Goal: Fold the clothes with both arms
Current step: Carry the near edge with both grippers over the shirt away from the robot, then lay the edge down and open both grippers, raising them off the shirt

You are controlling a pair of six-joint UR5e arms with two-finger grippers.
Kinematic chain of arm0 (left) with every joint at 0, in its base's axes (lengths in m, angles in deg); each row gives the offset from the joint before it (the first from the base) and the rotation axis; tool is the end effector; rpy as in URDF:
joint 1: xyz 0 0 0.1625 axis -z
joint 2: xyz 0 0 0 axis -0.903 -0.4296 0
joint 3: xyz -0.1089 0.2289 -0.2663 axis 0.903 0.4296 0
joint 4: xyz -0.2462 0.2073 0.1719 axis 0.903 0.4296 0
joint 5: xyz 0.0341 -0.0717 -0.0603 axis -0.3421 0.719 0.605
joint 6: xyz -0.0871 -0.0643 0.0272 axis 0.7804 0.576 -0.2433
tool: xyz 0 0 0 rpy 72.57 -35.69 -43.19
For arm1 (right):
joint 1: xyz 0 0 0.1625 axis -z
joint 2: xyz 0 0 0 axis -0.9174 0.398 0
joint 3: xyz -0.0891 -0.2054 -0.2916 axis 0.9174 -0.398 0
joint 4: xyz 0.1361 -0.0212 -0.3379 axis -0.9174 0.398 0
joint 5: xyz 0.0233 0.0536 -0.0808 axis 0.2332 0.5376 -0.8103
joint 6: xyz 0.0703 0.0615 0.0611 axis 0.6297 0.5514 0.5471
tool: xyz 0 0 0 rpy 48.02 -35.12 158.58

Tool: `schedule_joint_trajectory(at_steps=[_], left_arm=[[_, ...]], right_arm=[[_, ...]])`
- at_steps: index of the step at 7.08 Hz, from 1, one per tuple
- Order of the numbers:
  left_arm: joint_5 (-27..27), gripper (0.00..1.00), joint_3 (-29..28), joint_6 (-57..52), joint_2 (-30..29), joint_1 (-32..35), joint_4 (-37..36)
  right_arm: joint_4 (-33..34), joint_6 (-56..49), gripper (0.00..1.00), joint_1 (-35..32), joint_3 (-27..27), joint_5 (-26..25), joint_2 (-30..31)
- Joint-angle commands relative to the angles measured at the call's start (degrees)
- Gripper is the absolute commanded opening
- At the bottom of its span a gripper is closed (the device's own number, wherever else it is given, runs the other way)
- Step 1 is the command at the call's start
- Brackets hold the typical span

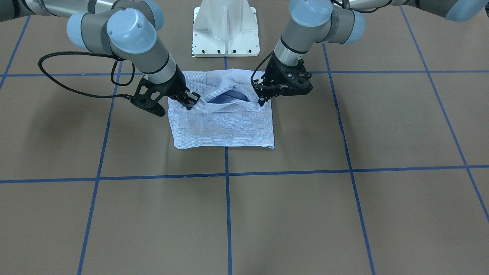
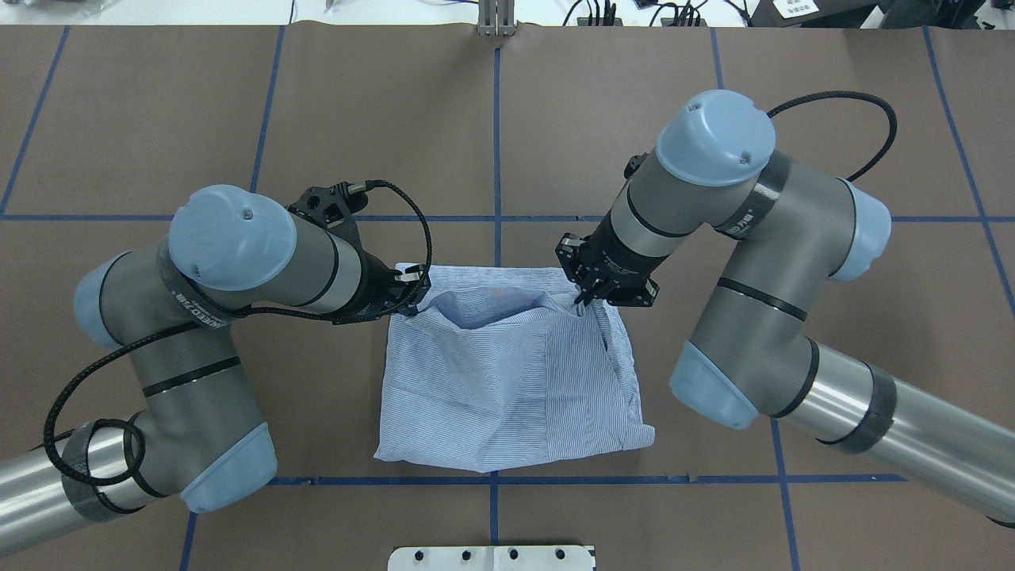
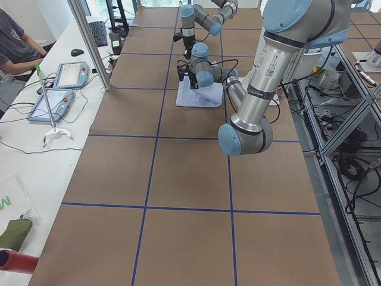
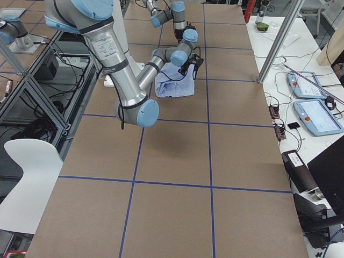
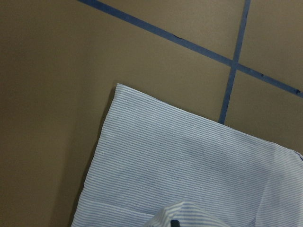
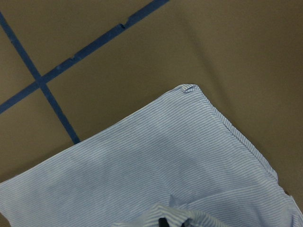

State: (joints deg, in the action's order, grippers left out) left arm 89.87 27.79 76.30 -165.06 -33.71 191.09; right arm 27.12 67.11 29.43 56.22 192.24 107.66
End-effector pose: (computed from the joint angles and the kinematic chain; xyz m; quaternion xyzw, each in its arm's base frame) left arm 0.4340 -0.3750 0.2164 0.0030 0.5198 -0.1563 0.8398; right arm -0.4259 -0.4128 0.2165 -0.1492 -0.4406 0.2158 0.8585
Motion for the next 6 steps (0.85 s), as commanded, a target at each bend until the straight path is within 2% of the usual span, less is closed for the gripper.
schedule_joint_trajectory(at_steps=[1,2,4,6], left_arm=[[0.0,0.0,-2.13,-0.12,-0.09,0.27,1.95],[0.0,0.0,-2.91,-0.12,-0.09,0.62,2.13],[0.0,0.0,-6.6,-0.03,-0.09,1.06,6.15],[0.0,0.0,-6.7,-0.03,-0.09,1.5,6.52]], right_arm=[[-0.1,-1.68,0.0,-0.93,-3.44,-0.01,-2.1],[-0.1,-2.56,0.0,-1.63,-5.19,-0.01,-2.62],[-7.0,-2.66,0.0,-1.99,-10.02,0.08,-2.89],[-7.66,-2.57,0.0,-1.99,-10.04,0.17,-3.24]])
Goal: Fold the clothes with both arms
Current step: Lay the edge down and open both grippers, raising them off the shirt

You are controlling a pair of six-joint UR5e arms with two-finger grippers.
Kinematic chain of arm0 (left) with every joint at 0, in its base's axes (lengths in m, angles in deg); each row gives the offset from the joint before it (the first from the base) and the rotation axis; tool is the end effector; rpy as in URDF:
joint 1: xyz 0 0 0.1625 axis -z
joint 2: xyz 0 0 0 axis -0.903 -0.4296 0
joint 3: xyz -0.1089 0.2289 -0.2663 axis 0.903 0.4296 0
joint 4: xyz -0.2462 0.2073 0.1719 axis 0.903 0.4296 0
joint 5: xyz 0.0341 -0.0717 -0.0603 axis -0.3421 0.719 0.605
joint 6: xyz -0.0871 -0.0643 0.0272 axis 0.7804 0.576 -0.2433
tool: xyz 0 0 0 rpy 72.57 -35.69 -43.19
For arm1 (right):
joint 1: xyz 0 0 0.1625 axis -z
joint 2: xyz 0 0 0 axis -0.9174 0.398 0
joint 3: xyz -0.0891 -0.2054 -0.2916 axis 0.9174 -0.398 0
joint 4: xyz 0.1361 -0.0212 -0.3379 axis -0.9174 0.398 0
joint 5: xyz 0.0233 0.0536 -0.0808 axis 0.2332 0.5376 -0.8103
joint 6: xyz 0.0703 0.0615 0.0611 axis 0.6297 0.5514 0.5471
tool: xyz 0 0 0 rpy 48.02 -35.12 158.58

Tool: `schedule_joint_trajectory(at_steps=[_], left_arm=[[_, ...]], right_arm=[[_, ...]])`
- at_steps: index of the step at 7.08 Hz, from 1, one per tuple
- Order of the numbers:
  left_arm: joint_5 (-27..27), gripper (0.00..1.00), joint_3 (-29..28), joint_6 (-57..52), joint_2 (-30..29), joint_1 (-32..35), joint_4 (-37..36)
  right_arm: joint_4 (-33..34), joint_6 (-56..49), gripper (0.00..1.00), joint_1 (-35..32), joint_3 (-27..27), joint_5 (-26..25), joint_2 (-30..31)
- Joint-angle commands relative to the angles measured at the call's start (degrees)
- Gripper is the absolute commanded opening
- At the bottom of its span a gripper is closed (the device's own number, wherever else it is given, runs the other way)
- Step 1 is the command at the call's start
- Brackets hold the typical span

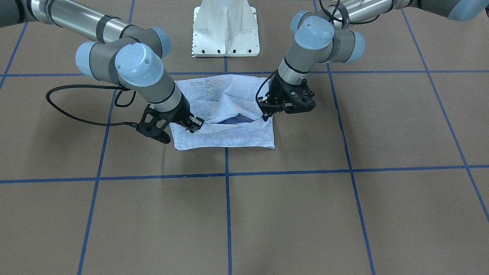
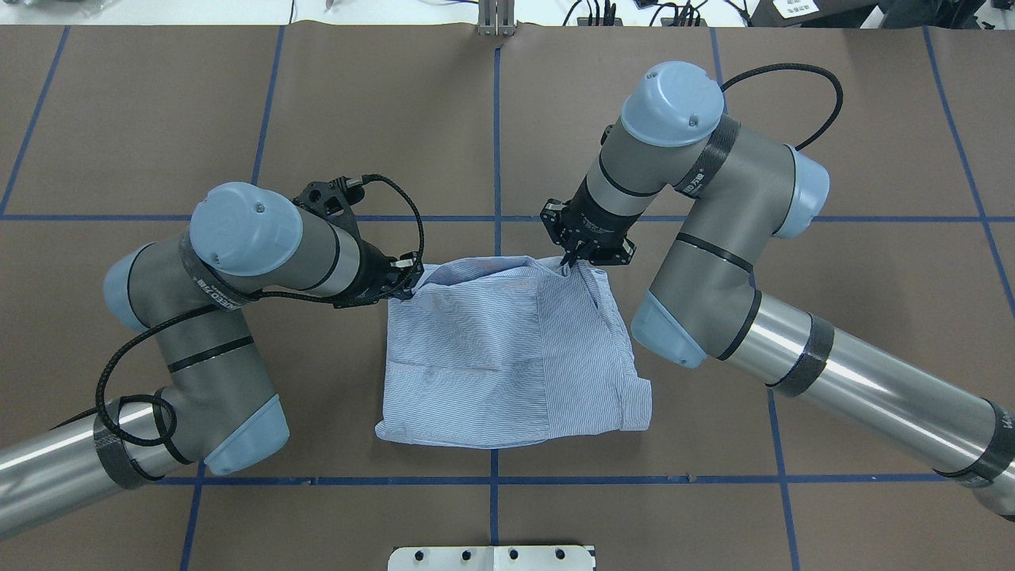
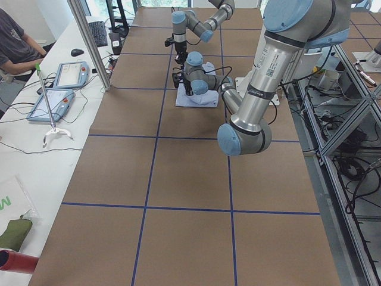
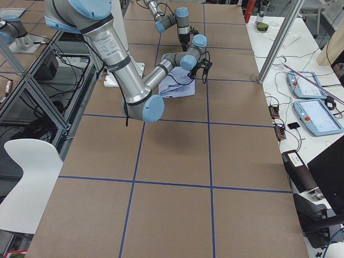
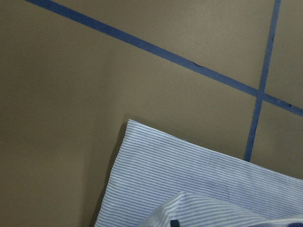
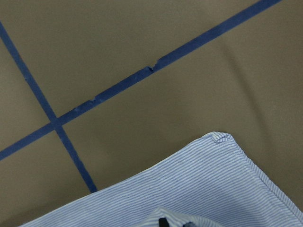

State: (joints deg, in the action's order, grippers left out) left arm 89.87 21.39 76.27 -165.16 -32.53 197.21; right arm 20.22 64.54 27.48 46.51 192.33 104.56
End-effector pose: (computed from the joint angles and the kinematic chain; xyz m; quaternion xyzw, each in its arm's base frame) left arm 0.4472 -0.3969 0.2451 0.0080 0.5185 -0.1652 0.8389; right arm -0.4440 -0.4532 0.2335 -0.1314 -0.4483 0.2098 0.8589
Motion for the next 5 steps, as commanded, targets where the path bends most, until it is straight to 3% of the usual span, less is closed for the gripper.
schedule_joint_trajectory(at_steps=[1,2,3,4,5], left_arm=[[0.0,0.0,-0.56,0.0,0.0,0.4,0.4],[0.0,0.0,-0.57,0.0,0.0,0.58,0.4],[-0.09,0.52,-0.57,0.7,-0.09,0.58,0.49],[-0.18,0.99,-0.48,1.75,-0.52,0.84,0.75],[-0.18,1.0,-0.56,1.76,-0.61,2.5,0.75]], right_arm=[[-0.76,-0.09,0.0,-0.04,-0.33,0.08,-0.13],[-0.93,-0.09,0.0,-0.04,-0.33,0.25,-0.13],[-1.02,-0.09,0.28,-0.13,-0.33,0.34,0.13],[-1.2,0.08,0.99,-0.21,-0.07,0.25,1.18],[-1.2,-0.26,1.0,-0.82,0.11,0.25,1.54]])
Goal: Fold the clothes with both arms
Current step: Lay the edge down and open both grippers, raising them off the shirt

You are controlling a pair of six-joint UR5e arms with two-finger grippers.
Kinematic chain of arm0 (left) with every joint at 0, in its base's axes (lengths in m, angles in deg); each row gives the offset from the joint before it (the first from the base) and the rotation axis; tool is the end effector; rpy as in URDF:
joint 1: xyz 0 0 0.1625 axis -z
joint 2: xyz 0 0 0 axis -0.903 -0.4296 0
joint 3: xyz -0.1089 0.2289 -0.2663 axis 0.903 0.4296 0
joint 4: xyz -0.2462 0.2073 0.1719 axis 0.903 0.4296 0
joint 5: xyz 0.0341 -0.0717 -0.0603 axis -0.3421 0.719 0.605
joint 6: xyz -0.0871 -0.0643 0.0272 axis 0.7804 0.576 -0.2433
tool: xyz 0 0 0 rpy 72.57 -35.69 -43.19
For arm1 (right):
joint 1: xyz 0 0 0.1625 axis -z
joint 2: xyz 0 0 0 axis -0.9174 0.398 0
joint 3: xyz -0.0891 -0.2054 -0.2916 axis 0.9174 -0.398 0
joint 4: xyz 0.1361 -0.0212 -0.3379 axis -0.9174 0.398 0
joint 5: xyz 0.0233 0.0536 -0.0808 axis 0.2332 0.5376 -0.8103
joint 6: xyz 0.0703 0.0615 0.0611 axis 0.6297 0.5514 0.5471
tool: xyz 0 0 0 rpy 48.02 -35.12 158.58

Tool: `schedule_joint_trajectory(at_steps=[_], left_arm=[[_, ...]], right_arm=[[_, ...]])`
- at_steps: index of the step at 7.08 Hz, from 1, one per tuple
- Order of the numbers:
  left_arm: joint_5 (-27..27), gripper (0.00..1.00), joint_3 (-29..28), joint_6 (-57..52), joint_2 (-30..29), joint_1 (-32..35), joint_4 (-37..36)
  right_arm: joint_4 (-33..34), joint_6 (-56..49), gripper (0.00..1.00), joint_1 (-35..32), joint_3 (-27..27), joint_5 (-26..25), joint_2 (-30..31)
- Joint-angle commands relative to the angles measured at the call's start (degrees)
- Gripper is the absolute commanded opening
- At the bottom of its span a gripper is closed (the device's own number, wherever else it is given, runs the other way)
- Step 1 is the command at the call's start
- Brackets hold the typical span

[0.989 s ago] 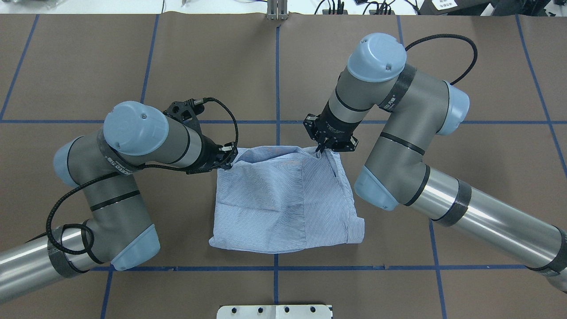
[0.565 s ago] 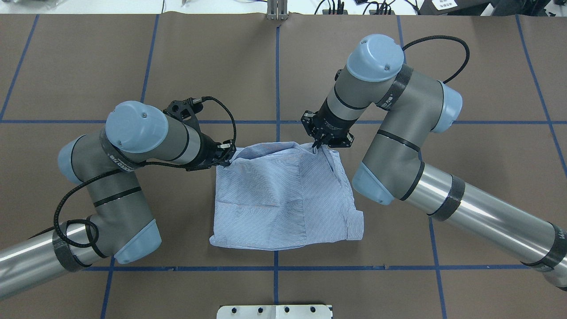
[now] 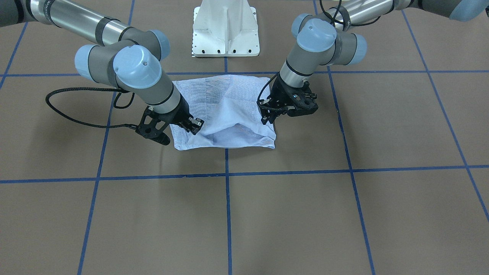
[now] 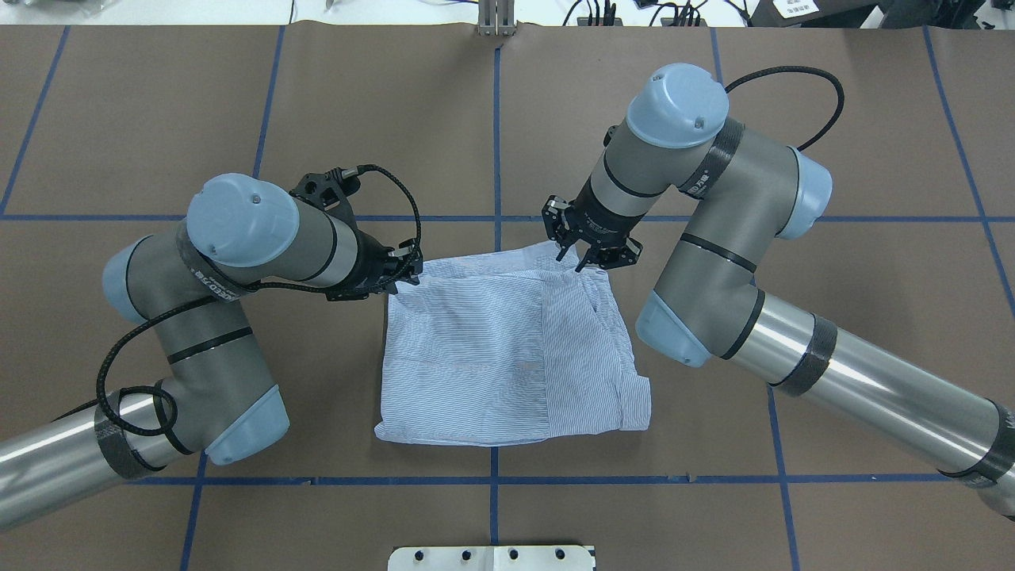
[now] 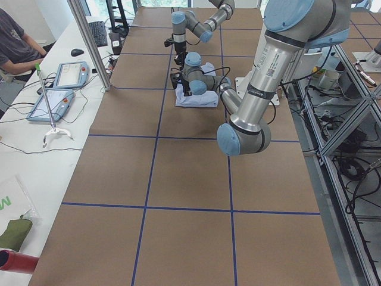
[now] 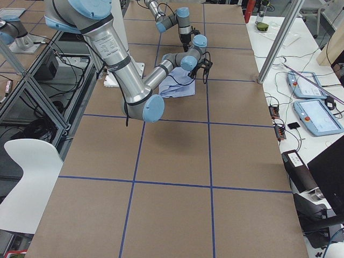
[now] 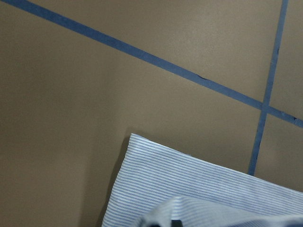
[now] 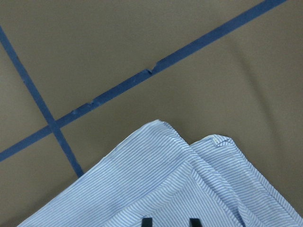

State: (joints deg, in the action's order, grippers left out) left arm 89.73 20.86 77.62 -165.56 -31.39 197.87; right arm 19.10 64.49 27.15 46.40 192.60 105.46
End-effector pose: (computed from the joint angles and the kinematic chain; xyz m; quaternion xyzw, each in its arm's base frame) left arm 0.4411 -0.4073 0.2432 0.0095 0.5220 -0.1827 0.8331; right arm -0.4408 -0.4546 0.2413 -0.1316 -0.4499 0.2105 0.8579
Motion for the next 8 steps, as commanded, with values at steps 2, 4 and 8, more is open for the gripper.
schedule_joint_trajectory(at_steps=[2,4,8], left_arm=[[0.31,1.0,-0.04,0.14,-0.13,3.48,-0.7],[0.49,1.0,0.75,-0.03,0.49,4.1,-0.88],[0.49,1.0,0.58,0.06,0.58,4.02,-0.79]], right_arm=[[-2.69,-0.13,1.0,-1.47,0.4,-0.19,0.99],[-5.26,-1.0,1.0,0.1,2.41,-4.73,0.99],[-5.61,-26.19,1.0,3.54,2.6,-14.68,1.51]])
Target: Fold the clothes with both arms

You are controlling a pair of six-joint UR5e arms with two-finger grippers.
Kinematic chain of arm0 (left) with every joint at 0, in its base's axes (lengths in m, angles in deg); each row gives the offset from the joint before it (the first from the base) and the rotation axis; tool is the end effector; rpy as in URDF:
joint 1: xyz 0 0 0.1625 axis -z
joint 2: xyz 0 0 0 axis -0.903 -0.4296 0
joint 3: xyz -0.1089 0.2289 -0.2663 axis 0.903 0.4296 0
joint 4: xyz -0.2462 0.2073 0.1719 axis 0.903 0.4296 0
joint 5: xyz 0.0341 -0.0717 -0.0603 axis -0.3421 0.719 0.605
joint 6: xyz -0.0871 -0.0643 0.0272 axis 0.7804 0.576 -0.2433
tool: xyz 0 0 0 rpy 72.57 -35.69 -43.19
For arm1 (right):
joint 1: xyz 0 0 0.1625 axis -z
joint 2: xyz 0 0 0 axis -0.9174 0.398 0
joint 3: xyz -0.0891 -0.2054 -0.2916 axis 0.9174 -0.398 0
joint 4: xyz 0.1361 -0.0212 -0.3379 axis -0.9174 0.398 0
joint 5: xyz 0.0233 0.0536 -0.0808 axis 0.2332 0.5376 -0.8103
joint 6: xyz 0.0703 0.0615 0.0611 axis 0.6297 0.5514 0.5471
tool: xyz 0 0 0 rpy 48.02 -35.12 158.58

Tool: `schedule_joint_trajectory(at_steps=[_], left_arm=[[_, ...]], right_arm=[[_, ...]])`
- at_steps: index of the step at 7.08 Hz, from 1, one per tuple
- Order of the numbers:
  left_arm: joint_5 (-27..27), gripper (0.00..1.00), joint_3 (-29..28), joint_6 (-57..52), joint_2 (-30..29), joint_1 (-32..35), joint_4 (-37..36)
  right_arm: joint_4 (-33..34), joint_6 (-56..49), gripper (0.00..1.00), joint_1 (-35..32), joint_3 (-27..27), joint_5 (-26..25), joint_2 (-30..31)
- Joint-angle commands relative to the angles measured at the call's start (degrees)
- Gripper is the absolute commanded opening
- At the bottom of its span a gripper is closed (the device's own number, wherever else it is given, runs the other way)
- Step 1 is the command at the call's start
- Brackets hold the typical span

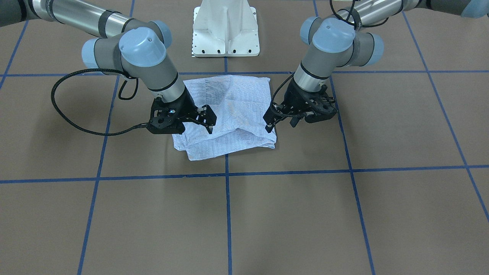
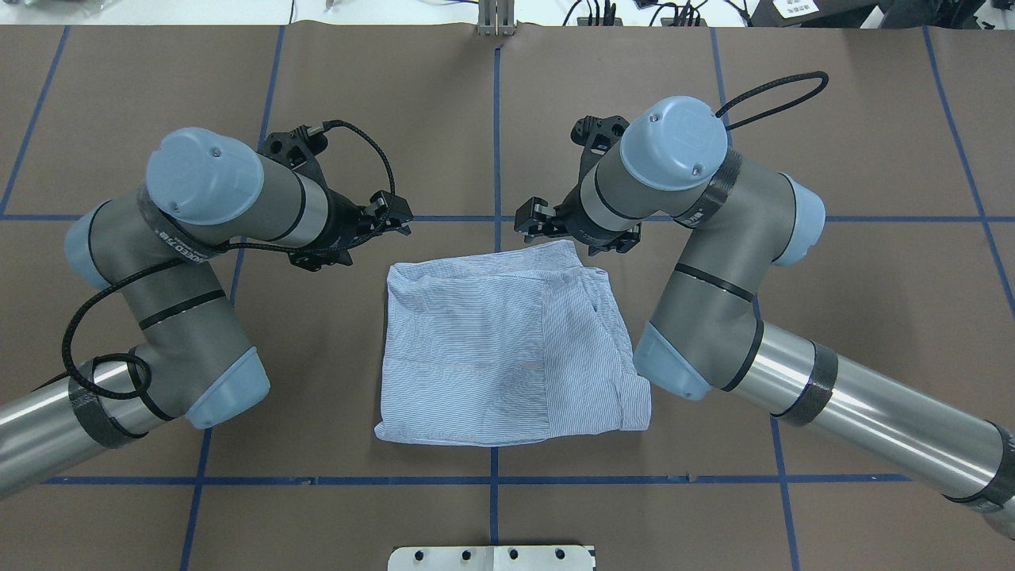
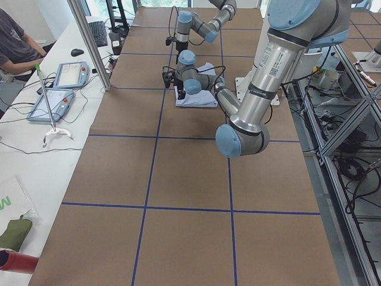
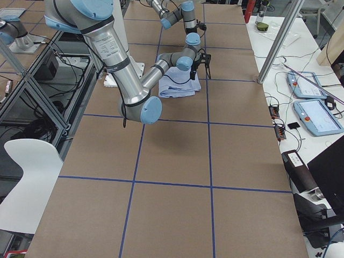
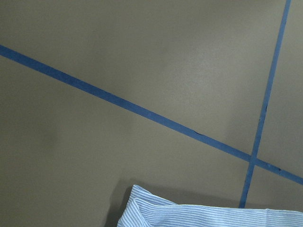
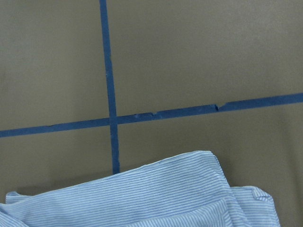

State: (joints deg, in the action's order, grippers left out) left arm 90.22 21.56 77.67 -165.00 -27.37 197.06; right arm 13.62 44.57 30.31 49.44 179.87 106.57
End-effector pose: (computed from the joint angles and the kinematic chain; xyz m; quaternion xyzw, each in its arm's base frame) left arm 0.4093 -0.4344 0.2458 0.0220 0.5176 -0.2117 0.8288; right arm -0.4473 -0.4438 0.2256 0.0585 -0.4789 0.0666 0.8734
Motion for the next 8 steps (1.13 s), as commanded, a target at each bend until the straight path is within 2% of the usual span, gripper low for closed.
schedule_joint_trajectory(at_steps=[1,2,3,4,5,6,7,8], left_arm=[[0.0,1.0,-0.3,0.01,0.03,-0.01,0.03],[0.0,1.0,-0.39,0.01,0.11,-0.01,0.03],[0.0,1.0,-0.48,0.01,0.03,-0.01,0.11],[-0.09,1.0,-0.74,0.01,0.11,-0.01,0.55],[-0.17,1.0,-0.74,0.01,0.11,-0.01,0.55],[-0.17,1.0,-0.83,0.01,0.2,-0.01,0.64],[-0.17,1.0,-0.83,0.01,0.72,-0.01,0.9],[-0.17,1.0,-0.83,0.01,0.82,-0.01,0.91]], right_arm=[[-0.56,-9.01,1.0,1.69,-1.58,-3.7,0.92],[-0.91,-9.65,0.99,1.87,-1.59,-3.63,1.8],[-3.79,-9.91,0.98,3.09,-1.94,-3.81,3.63],[-8.52,-9.83,0.93,3.45,-2.81,-3.37,4.43],[-9.87,-9.83,0.81,4.15,-3.43,-3.19,4.53],[-9.88,-9.74,0.62,4.16,-3.61,-2.93,4.44],[-9.71,-10.0,0.54,4.33,-3.7,-2.93,4.53],[-9.71,-10.0,0.54,4.16,-3.7,-3.02,4.7]])
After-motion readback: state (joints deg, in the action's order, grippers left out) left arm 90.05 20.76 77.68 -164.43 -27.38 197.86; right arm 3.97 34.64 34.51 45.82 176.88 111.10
